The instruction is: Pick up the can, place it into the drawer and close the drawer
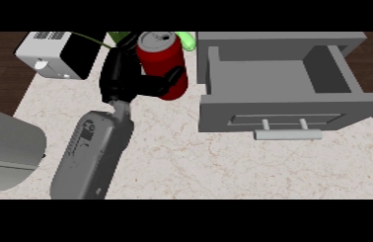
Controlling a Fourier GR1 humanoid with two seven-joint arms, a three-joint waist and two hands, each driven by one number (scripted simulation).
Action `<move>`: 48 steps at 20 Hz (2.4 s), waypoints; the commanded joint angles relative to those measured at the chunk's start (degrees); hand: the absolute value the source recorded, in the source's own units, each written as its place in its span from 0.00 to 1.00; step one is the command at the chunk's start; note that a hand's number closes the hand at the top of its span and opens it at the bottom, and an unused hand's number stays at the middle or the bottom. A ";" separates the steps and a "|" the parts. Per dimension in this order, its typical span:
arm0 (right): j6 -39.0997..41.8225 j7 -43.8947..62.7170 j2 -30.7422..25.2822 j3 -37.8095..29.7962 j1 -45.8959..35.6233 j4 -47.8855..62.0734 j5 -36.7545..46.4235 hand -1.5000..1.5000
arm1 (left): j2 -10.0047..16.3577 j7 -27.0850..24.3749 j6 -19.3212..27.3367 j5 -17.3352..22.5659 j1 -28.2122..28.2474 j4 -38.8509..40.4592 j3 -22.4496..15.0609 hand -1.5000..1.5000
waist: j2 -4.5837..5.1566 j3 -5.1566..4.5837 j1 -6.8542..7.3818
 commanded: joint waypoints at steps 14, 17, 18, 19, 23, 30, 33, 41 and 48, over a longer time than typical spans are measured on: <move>-2.46 2.49 -3.24 0.23 -2.47 0.28 -2.22 0.00 | -0.15 0.91 14.59 5.93 -24.51 17.54 -7.06 1.00 | 0.15 0.00 -0.90; -0.23 -1.23 -2.28 0.43 -3.06 3.98 0.57 0.00 | -0.15 -1.58 10.72 6.29 -26.11 22.74 -3.31 1.00 | 0.17 0.01 -0.54; -2.85 -0.52 0.39 4.38 -2.18 -0.90 4.03 0.00 | -0.15 1.05 15.19 7.39 -31.76 24.04 -6.03 1.00 | 0.23 0.02 -1.09; -3.75 0.55 -2.82 1.49 -5.59 3.55 2.39 0.00 | -0.15 0.67 14.00 6.63 -34.72 27.54 -3.88 1.00 | 0.36 0.03 -0.99; -3.22 -2.68 0.41 6.50 -1.28 0.98 5.22 0.00 | -0.15 -1.18 15.06 11.11 -37.58 31.39 -5.92 1.00 | 0.32 0.04 -1.44; -1.64 1.25 -1.88 2.08 -1.37 -1.02 -0.05 0.00 | -0.15 -6.89 19.92 21.39 -36.94 34.26 -15.44 1.00 | 0.29 0.03 -2.48; -0.42 -2.19 0.40 4.42 -1.29 1.87 3.14 0.00 | -0.15 -7.25 18.99 23.22 -41.95 40.39 -15.16 1.00 | 0.55 0.09 -2.95; -3.04 1.56 -2.42 3.55 -6.33 2.20 3.28 0.00 | -0.15 -9.90 19.90 28.76 -44.77 45.93 -20.20 1.00 | 0.69 0.08 -2.82; -3.39 2.88 -1.10 4.66 -6.12 0.18 2.70 0.00 | -0.15 -12.44 22.17 33.63 -44.68 48.89 -25.20 1.00 | 0.87 0.09 -3.64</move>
